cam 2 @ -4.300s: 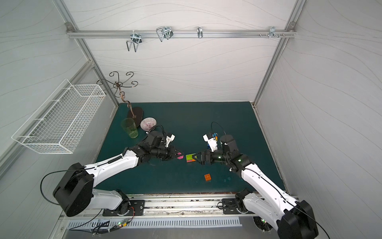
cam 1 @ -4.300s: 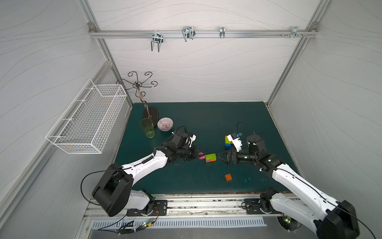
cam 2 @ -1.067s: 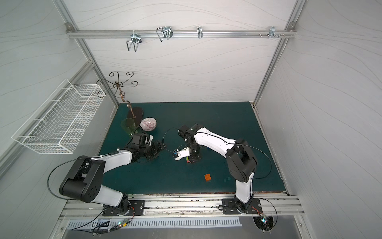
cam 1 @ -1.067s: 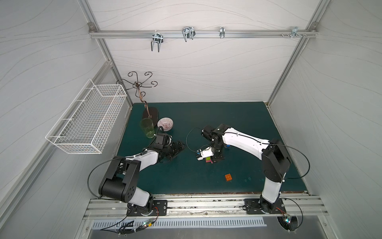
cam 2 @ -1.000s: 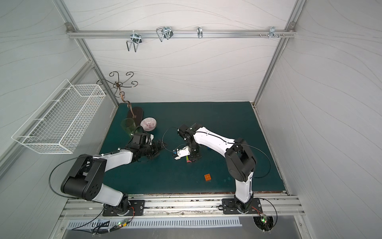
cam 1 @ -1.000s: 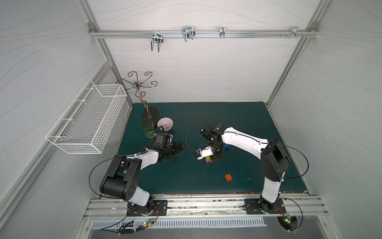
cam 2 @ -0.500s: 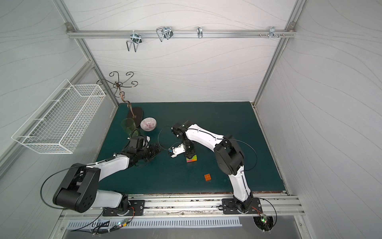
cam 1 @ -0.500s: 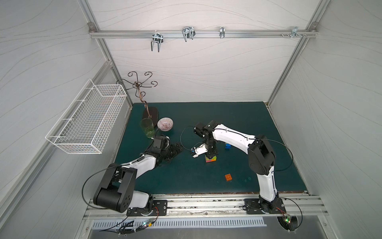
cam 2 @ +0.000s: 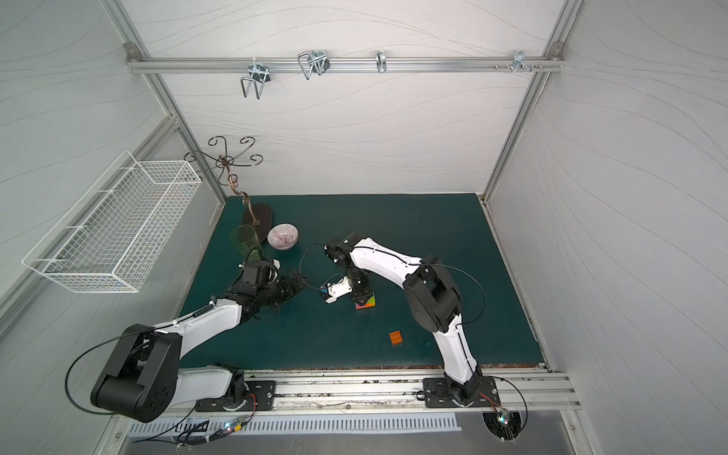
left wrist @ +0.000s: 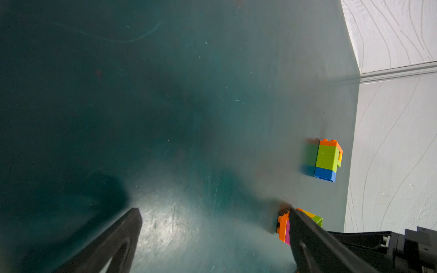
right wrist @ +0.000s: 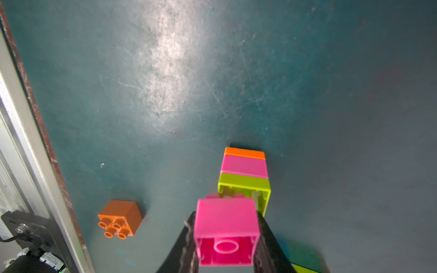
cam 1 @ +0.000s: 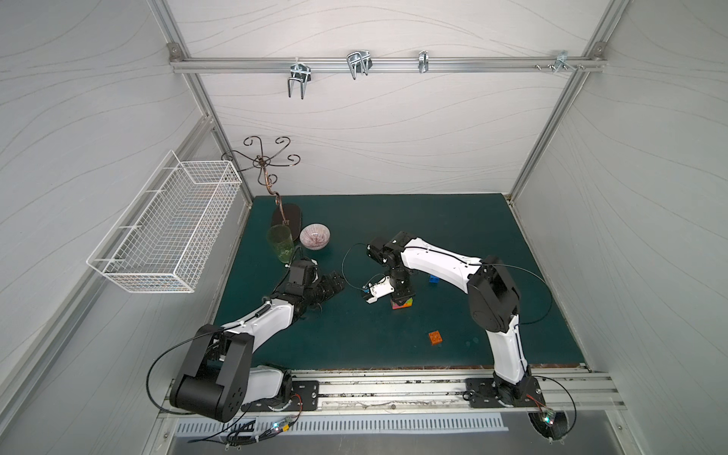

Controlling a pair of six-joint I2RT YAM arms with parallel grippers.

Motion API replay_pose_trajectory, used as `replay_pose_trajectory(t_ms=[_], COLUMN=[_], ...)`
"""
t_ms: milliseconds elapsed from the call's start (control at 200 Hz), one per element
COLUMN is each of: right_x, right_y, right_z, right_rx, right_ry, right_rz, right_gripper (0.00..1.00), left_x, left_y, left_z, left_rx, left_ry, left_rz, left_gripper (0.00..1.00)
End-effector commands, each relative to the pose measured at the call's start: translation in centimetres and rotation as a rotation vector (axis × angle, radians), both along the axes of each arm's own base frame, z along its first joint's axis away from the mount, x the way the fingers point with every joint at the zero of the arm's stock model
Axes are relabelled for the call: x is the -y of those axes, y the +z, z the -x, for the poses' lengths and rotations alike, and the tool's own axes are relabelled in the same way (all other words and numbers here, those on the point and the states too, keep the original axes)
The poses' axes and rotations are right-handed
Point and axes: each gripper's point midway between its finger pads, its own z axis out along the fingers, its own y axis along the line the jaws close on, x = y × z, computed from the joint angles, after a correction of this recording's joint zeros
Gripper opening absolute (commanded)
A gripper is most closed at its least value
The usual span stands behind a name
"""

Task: Assemble the letter p with lego
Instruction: Assemble the lego brick with the lego brick.

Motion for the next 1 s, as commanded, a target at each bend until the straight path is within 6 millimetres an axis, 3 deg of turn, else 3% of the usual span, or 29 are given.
replay_pose_trajectory(t_ms=[0, 425, 996], right_x=[0.4, -0.8, 1.1], right_y=[-1.6, -2.0, -5.2], right_z=[1.2, 0.4, 1.3], right_rx=[-0.057, -0.042, -0.013], right_ry=[-0.007, -0.045, -0.115], right_rz=[0.065, 0.055, 0.169], right_gripper=[0.00, 0.00, 0.00], left_x=[-0.3, -0.4, -0.4], left_y=[0.7, 1.0, 1.4], left_z=[-0.6, -0.6, -0.5], left_rx=[0.037, 0.052, 0.067], left_ry=[0.000, -0.001, -0.004], left_rz=[-0.014, -0.022, -0.023], left_gripper=[0.99, 0.99, 0.99])
